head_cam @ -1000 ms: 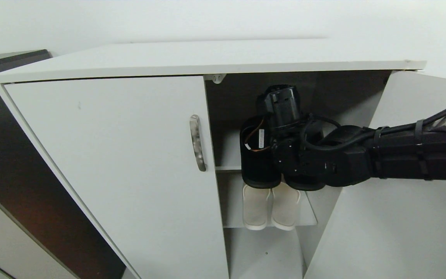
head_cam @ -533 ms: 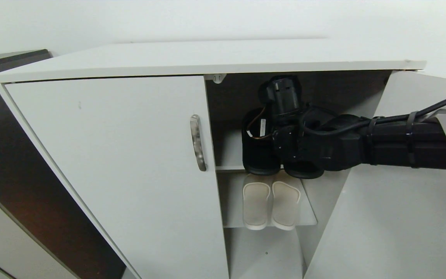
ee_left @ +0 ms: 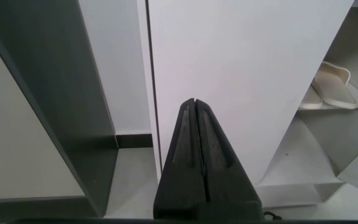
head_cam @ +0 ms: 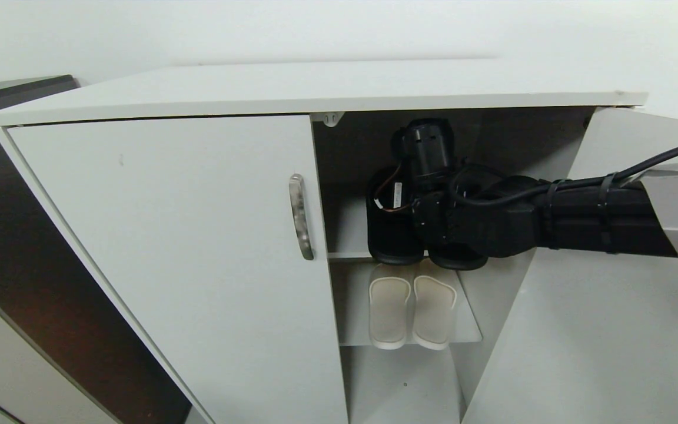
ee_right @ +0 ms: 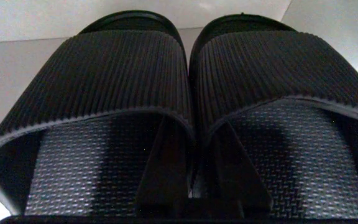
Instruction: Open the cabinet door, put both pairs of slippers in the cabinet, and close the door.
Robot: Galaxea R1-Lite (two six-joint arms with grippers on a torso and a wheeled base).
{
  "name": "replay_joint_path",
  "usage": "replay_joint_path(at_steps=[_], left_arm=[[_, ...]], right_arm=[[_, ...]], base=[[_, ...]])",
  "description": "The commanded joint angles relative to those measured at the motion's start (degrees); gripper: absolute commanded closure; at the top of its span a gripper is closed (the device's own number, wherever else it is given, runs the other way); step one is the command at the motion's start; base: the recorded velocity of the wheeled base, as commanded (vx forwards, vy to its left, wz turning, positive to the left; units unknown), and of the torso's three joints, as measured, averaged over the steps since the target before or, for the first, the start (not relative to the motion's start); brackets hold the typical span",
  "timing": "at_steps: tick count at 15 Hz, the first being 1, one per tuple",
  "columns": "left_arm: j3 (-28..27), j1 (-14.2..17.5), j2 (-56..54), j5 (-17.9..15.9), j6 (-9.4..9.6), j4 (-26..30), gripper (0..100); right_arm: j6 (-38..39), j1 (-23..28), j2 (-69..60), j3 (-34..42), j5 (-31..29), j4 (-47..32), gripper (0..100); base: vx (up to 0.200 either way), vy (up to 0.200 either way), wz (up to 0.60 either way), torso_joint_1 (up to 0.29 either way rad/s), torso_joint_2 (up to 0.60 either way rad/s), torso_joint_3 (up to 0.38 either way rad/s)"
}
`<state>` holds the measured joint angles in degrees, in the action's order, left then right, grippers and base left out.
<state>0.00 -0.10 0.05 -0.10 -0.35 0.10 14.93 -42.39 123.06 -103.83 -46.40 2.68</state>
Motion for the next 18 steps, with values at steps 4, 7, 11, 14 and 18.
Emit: replay_joint_path(at_steps=[4, 7, 11, 14, 18], left_arm=[[0.0, 0.01, 0.04, 0.01, -0.09, -0.01, 100], [0.0, 0.01, 0.04, 0.01, -0.09, -0.01, 100], [0.0, 0.01, -0.05, 0.01, -0.09, -0.01, 100], [0.0, 0.01, -0.05, 0.01, -0.09, -0.01, 100], [0.0, 0.01, -0.05, 0.01, -0.09, -0.01, 100]], right_arm=[[0.01, 0.29, 0.77, 0.03, 0.08, -0.05, 100], [0.01, 0.29, 1.13, 0.03, 0.08, -0.05, 100], [0.1, 0.29, 1.48, 0.2, 0.08, -0.05, 100], [0.1, 0.37, 1.48, 0.2, 0.08, -0.05, 0], [0.1, 0.2, 0.69, 1.79, -0.01, -0.13, 0]], base=[[0.0, 0.0, 0.0, 0.0, 0.0, 0.0], [0.0, 0.0, 0.0, 0.0, 0.0, 0.0], [0.0, 0.0, 0.0, 0.0, 0.0, 0.0], [0.0, 0.0, 0.0, 0.0, 0.0, 0.0], [0.0, 0.0, 0.0, 0.0, 0.0, 0.0]])
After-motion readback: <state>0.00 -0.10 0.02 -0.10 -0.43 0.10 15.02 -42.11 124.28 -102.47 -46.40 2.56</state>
